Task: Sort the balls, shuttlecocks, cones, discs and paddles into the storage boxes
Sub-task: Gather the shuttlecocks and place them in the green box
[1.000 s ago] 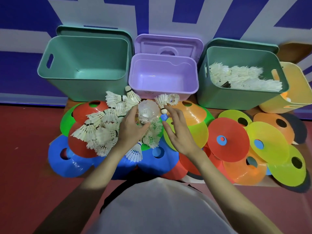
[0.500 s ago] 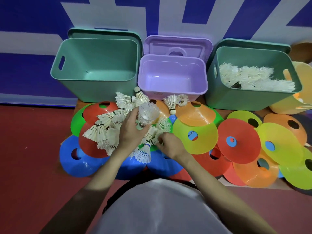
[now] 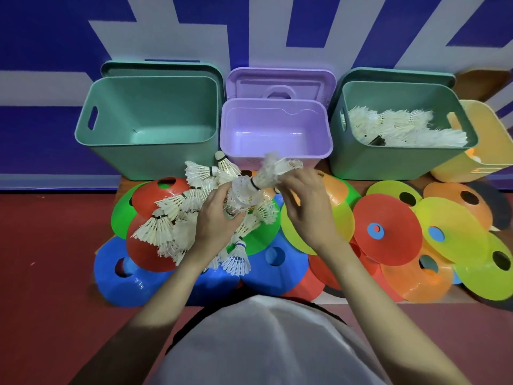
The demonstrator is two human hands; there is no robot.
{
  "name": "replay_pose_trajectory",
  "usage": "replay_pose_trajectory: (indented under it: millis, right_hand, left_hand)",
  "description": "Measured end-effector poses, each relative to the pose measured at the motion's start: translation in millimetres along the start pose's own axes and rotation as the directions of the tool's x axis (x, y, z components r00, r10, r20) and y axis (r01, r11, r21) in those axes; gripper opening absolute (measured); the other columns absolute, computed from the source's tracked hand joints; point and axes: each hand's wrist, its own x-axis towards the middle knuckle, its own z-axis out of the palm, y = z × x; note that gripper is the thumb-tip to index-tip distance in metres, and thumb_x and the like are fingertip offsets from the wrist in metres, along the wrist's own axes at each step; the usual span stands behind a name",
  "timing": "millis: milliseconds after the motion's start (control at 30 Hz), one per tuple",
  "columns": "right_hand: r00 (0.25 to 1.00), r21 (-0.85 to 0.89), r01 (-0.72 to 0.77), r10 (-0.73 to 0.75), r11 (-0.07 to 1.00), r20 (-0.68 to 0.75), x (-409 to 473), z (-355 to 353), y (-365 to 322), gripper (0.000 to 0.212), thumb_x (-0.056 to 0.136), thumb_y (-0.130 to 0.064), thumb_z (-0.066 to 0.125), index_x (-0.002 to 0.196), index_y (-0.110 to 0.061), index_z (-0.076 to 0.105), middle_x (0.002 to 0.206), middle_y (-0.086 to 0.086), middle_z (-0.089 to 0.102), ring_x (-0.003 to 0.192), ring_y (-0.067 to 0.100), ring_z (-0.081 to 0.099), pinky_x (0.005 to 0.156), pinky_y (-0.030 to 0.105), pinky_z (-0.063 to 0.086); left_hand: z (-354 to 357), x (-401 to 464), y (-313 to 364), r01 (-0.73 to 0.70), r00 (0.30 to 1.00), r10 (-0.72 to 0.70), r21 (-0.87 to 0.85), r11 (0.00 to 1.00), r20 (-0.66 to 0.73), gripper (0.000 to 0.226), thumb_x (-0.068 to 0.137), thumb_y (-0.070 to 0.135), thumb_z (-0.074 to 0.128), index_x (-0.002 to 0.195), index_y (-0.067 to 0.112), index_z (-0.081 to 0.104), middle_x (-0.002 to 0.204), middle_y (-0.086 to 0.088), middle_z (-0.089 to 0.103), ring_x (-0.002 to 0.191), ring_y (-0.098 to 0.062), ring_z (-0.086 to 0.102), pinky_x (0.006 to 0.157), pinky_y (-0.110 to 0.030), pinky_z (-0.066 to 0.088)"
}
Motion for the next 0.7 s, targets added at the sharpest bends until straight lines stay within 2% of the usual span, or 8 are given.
replay_pose_trajectory:
  millis: [133, 200, 300, 367, 500, 533, 600, 700]
  right_hand:
    - [0.977, 0.008, 0.087, -0.087, 0.996, 0.196, -3.8, 17.6, -1.9, 0.015, 0.093, -0.013, 0.054, 0.096, -0.008, 0.068, 0.089, 0.003, 0.062, 0.084, 0.028, 0.051, 0.075, 0.038, 0.04]
    - [0.972, 0.043, 0.083, -0.09, 0.996, 0.217, -6.0, 23.3, -3.2, 0.016, 0.094, -0.012, 0.053, 0.099, -0.009, 0.068, 0.094, 0.002, 0.062, 0.088, 0.026, 0.05, 0.077, 0.037, 0.042]
    - [0.982, 0.052, 0.081, -0.089, 0.995, 0.166, -7.5, 25.3, -7.4, 0.022, 0.095, -0.012, 0.054, 0.115, -0.008, 0.064, 0.118, 0.008, 0.057, 0.107, 0.025, 0.046, 0.094, 0.029, 0.038]
    - [0.99, 0.089, 0.04, -0.052, 0.995, 0.133, -8.2, 24.0, -12.8, 0.039, 0.093, -0.014, 0.058, 0.132, -0.008, 0.051, 0.129, 0.01, 0.048, 0.117, 0.022, 0.042, 0.102, 0.024, 0.032]
    - [0.99, 0.227, -0.135, 0.138, 0.965, 0.002, -17.2, 34.2, -13.0, 0.034, 0.088, -0.004, 0.057, 0.121, -0.004, 0.049, 0.114, 0.004, 0.05, 0.104, 0.015, 0.046, 0.09, 0.024, 0.038]
    - [0.982, 0.221, -0.19, 0.182, 0.957, 0.052, -19.6, 38.9, -8.5, 0.03, 0.087, -0.005, 0.057, 0.116, -0.005, 0.051, 0.109, 0.002, 0.051, 0.099, 0.014, 0.048, 0.086, 0.026, 0.041]
    - [0.917, 0.168, -0.273, 0.204, 0.947, 0.343, -25.4, 51.8, 3.4, 0.026, 0.087, -0.014, 0.061, 0.111, -0.008, 0.055, 0.102, 0.002, 0.056, 0.092, 0.015, 0.051, 0.08, 0.033, 0.046]
    - [0.665, 0.027, -0.207, 0.121, 0.978, 0.737, -40.6, 73.8, 9.7, 0.044, 0.083, -0.038, 0.07, 0.117, -0.012, 0.058, 0.104, 0.004, 0.061, 0.093, 0.017, 0.055, 0.082, 0.034, 0.048]
  left_hand:
    - [-2.6, 1.6, 8.1, -0.051, 0.998, 0.052, -0.026, 0.998, 0.029, 0.059, 0.076, 0.017, 0.077, 0.13, 0.017, 0.054, 0.12, 0.003, 0.062, 0.111, -0.015, 0.058, 0.09, -0.032, 0.049]
    - [-6.2, 0.0, 12.0, -0.062, 0.997, 0.065, -0.068, 0.996, 0.045, 0.055, 0.077, 0.016, 0.076, 0.127, 0.018, 0.056, 0.113, 0.006, 0.064, 0.104, -0.01, 0.059, 0.084, -0.026, 0.048]
    - [-11.5, -1.6, 10.7, -0.031, 0.998, 0.037, -0.127, 0.991, 0.048, 0.053, 0.078, 0.017, 0.076, 0.127, 0.022, 0.056, 0.111, 0.01, 0.065, 0.101, -0.002, 0.059, 0.081, -0.021, 0.048]
    - [-13.5, -2.6, 7.6, -0.019, 1.0, 0.021, -0.117, 0.993, 0.015, 0.053, 0.078, 0.017, 0.077, 0.126, 0.022, 0.055, 0.113, 0.009, 0.065, 0.101, 0.0, 0.058, 0.082, -0.017, 0.046]
    - [-17.3, -6.1, 0.9, 0.018, 0.996, -0.027, -0.114, 0.993, -0.083, 0.049, 0.079, 0.017, 0.077, 0.123, 0.02, 0.056, 0.113, 0.01, 0.064, 0.103, -0.005, 0.058, 0.085, -0.025, 0.05]
    - [-18.1, -7.3, -1.2, 0.031, 0.995, -0.042, -0.117, 0.993, -0.093, 0.046, 0.079, 0.017, 0.077, 0.121, 0.021, 0.057, 0.112, 0.011, 0.064, 0.102, -0.006, 0.059, 0.084, -0.028, 0.051]
    - [-19.5, -9.9, -6.0, 0.057, 0.993, -0.067, -0.098, 0.993, -0.097, 0.045, 0.078, 0.019, 0.076, 0.118, 0.023, 0.056, 0.111, 0.011, 0.064, 0.101, -0.009, 0.059, 0.085, -0.033, 0.052]
    - [-18.5, -14.1, -14.9, 0.095, 0.992, -0.1, -0.066, 0.993, -0.077, 0.051, 0.077, 0.022, 0.077, 0.123, 0.022, 0.055, 0.115, 0.007, 0.064, 0.105, -0.014, 0.059, 0.088, -0.04, 0.052]
